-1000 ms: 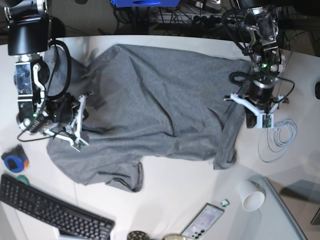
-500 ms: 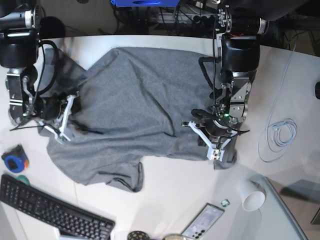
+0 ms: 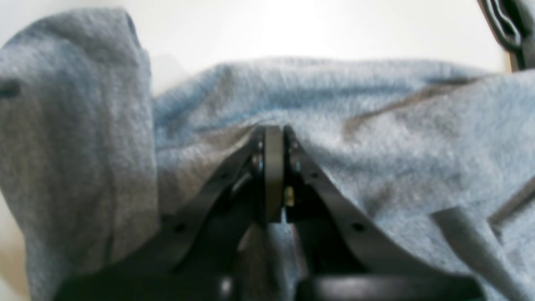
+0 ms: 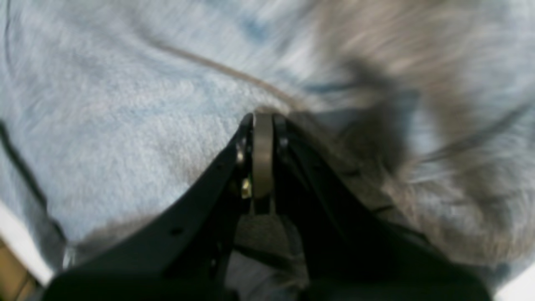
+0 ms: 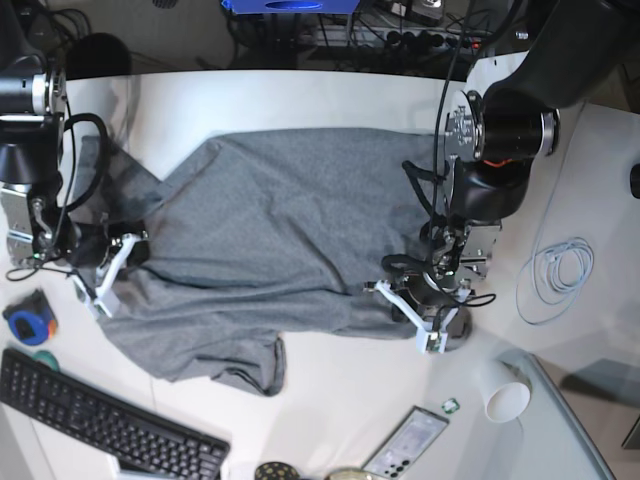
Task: Layout the t-shirt on the table in an organized manner, then fold the t-shirt properly
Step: 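Grasp the shirt hem with both grippers and pull it taut, then pull the grey shirt edges apart with both grippers, then release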
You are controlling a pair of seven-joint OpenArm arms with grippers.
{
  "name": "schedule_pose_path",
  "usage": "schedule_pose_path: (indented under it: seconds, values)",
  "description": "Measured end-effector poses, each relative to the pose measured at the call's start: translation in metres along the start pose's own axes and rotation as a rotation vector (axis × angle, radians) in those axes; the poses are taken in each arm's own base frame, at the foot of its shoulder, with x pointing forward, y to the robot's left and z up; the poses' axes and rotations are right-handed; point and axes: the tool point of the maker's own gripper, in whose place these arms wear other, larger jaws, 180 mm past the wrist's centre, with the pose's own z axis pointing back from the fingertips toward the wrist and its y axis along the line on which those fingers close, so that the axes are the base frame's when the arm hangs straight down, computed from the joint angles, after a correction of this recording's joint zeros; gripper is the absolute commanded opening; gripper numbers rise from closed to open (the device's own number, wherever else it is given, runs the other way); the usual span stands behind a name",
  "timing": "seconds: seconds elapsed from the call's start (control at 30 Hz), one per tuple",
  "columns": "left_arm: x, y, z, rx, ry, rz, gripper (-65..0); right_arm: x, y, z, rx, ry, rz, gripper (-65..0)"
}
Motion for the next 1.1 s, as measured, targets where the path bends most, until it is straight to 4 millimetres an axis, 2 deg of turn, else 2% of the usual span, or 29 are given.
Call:
schedule_pose_path:
  seconds: [0.07, 0.17, 0.3, 0.4, 0.43, 0.53, 0.57, 0.63, 0.7, 0.8, 0.9, 1.0, 1.1]
  values:
    - [0.004, 0.004, -0.002, 0.025, -0.028, 0.010, -65.0, 0.002, -0.001, 0.000, -0.006, 0.000, 0.004, -63.6]
    - [0.012, 0.019, 0.000, 0.088, -0.049, 0.001, -65.0, 0.003, -0.001, 0.000, -0.008, -0.001, 0.007, -63.6]
    - [0.053, 0.037, 0.007, 0.123, -0.112, -0.030, -65.0, 0.006, -0.004, 0.006, -0.052, 0.008, 0.053, -63.6]
    - [0.068, 0.038, 0.024, 0.141, -0.140, -0.070, -65.0, 0.007, -0.001, 0.016, -0.082, -0.018, 0.118, -63.6]
    - [0.065, 0.034, 0.033, 0.143, -0.156, -0.086, -65.0, 0.008, 0.002, 0.021, -0.090, -0.035, 0.142, -63.6]
    - [0.028, 0.025, 0.063, 0.151, -0.082, -0.131, -65.0, 0.010, 0.015, 0.034, -0.103, -0.047, 0.212, -63.6]
    - [0.021, 0.026, 0.072, 0.158, -0.070, -0.141, -65.0, 0.011, 0.020, 0.038, -0.103, -0.050, 0.233, -63.6]
    - [0.014, 0.031, 0.089, 0.176, -0.063, -0.170, -65.0, 0.009, 0.028, 0.046, -0.104, -0.045, 0.263, -63.6]
    - [0.015, 0.038, 0.099, 0.191, -0.078, -0.192, -65.0, 0.001, 0.026, 0.055, -0.126, -0.035, 0.256, -63.6]
    - [-0.008, 0.047, 0.106, 0.201, -0.034, -0.205, -65.0, -0.012, 0.015, 0.070, -0.169, -0.013, 0.241, -63.6]
    - [-0.040, 0.050, 0.109, 0.200, 0.043, -0.202, -65.0, -0.018, 0.014, 0.073, -0.176, 0.002, 0.240, -63.6]
    - [-0.046, 0.056, 0.105, 0.204, 0.065, -0.202, -65.0, -0.027, 0.019, 0.069, -0.162, 0.020, 0.230, -63.6]
    - [-0.054, 0.067, 0.098, 0.216, 0.097, -0.189, -65.0, -0.045, 0.015, 0.063, -0.153, 0.067, 0.206, -63.6]
